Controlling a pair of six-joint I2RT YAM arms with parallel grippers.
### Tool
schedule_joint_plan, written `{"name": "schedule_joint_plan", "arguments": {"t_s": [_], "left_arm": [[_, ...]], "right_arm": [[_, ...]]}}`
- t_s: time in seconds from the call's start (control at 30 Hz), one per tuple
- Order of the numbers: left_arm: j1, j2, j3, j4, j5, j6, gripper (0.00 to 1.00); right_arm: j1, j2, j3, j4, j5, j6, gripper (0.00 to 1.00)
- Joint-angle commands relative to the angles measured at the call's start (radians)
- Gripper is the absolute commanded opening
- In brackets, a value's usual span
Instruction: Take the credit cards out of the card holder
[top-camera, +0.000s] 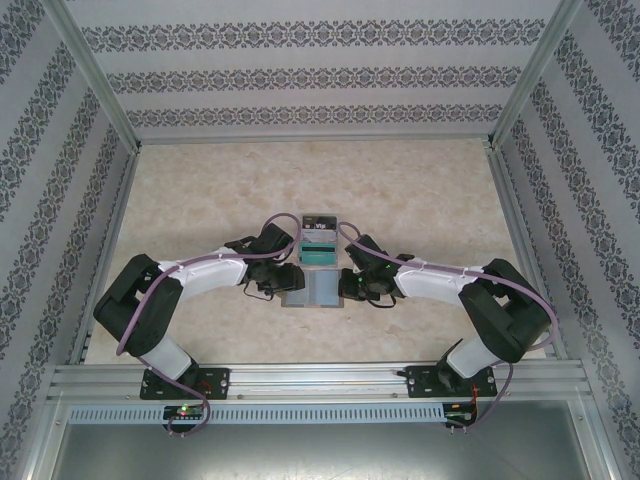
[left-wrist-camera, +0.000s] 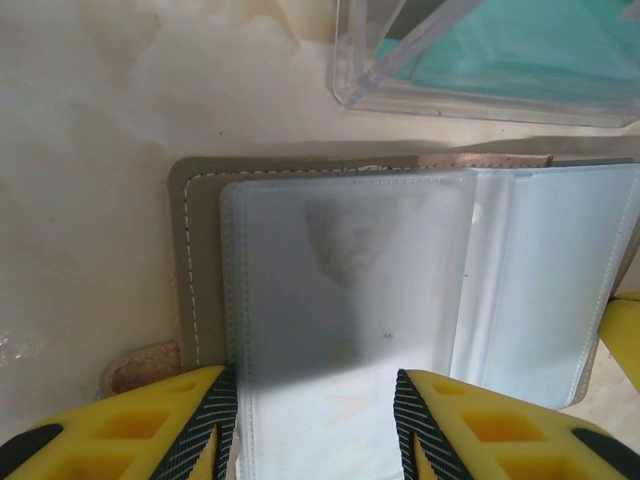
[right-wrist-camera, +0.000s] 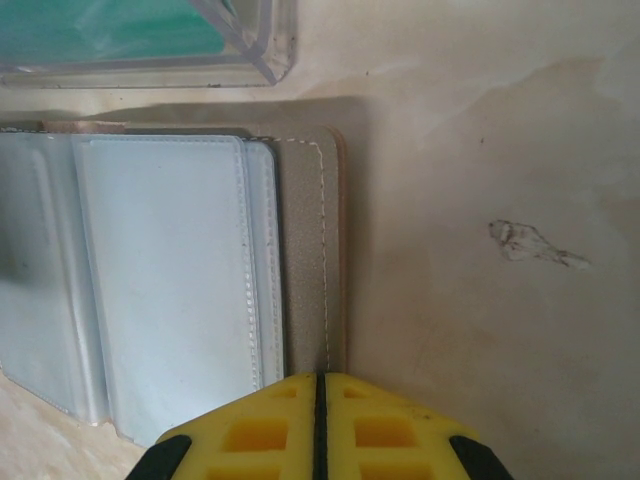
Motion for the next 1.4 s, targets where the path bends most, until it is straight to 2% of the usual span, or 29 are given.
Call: {"name": "schedule_joint_plan", "arguments": {"t_s": [0.0, 0.37, 0.6, 0.63, 0.7, 0.93, 1.2, 1.37], "left_arm": [[-0.022, -0.01, -0.027, 0.051, 0.064, 0.017, 0.47], [-0.03, -0.038, -0.007, 0.077, 0.096, 0.028, 0.49], [-0.033, -0.034, 0.008, 0.074, 0.097, 0.029, 0.55], [-0.034, -0.032, 0.01, 0.069, 0.096, 0.029, 0.58], [-0.035, -0.03, 0.016, 0.062, 0.096, 0.032, 0.71], [-0.034, -0.034, 0.03, 0.04, 0.096, 0.044, 0.99], [-0.035, -0.048, 0.047, -0.008, 0.062, 0.052, 1.0], [-0.035, -0.043, 0.049, 0.026, 0.115, 0.063, 0.93]], "right_arm": [[0.007, 0.03, 0.007, -0.012, 0.024, 0.006, 0.0], [0.008, 0.034, 0.007, -0.013, 0.027, 0.013, 0.0], [0.009, 0.038, 0.018, -0.016, 0.024, 0.013, 0.0], [0.008, 0.037, 0.018, -0.016, 0.024, 0.013, 0.0], [0.009, 0.035, 0.016, -0.017, 0.027, 0.012, 0.0], [0.009, 0.036, 0.017, -0.018, 0.029, 0.012, 0.0], [0.008, 0.045, 0.022, -0.018, 0.029, 0.011, 0.0], [0.009, 0.049, 0.024, -0.017, 0.028, 0.011, 0.0]]}}
